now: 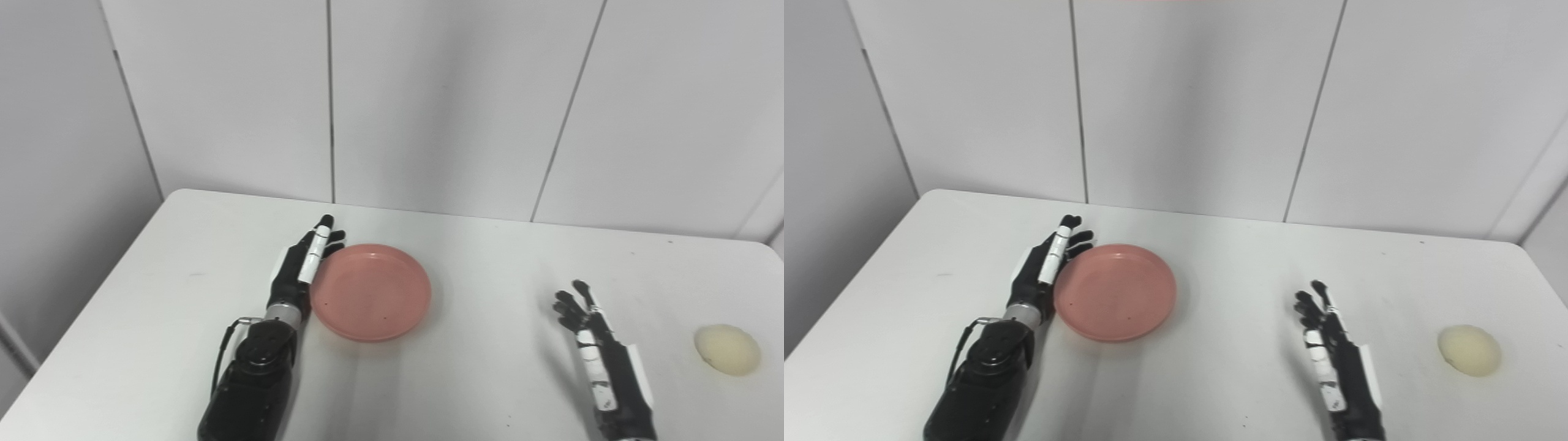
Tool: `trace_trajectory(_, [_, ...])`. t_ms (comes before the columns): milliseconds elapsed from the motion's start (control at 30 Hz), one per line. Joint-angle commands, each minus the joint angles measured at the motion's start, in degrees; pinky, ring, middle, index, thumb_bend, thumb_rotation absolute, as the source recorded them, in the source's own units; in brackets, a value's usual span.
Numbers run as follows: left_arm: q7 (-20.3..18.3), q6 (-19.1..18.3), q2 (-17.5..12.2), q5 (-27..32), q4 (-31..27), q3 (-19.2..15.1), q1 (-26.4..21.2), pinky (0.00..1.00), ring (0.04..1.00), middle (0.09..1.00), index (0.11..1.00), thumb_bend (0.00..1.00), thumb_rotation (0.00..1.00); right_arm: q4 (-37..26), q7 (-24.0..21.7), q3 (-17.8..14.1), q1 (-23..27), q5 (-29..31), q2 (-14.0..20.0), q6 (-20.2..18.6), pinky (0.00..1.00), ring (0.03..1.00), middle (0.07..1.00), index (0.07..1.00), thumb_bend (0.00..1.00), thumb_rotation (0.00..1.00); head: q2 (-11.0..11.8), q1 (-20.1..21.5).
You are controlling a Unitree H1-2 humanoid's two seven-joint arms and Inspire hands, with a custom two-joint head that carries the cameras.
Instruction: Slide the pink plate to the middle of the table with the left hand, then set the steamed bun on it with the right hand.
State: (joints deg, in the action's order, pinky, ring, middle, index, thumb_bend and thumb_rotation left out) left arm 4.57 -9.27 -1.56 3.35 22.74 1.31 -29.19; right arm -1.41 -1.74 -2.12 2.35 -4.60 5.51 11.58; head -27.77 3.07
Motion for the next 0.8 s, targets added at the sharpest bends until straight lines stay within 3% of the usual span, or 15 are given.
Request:
trace_trajectory(0, [-3.4,-2.0,1.7,1.0,-1.2,1.3,0.1,0.81,0.835,0.840,0.867,0.75,0.93,1.2,0.8,1.3,-2.5,-0.4,-2.2,-1.6,0.86,0.846,0.862,0.930,0.65,1.00,0.0,0.1])
trace_trajectory(333, [-4.9,-3.9,1.7,0.6,-3.7,1.7,1.0,0.84,0.862,0.843,0.862,0.74,0.95,-1.5,2.4,3.5,-2.5,-5.0,-4.8,-4.5,0.86,0.851,0.873,0.935,0.57,1.00,-1.2,6.7])
trace_trajectory(767, [-6.3,-5.1,2.5,1.4,-6.4,1.4,2.1,0.85,0.878,0.860,0.866,0.68,0.95,-1.9,3.3,4.6,-2.4,-6.0,-6.5,-5.5,0.87,0.859,0.883,0.945,0.58,1.00,-2.1,10.7])
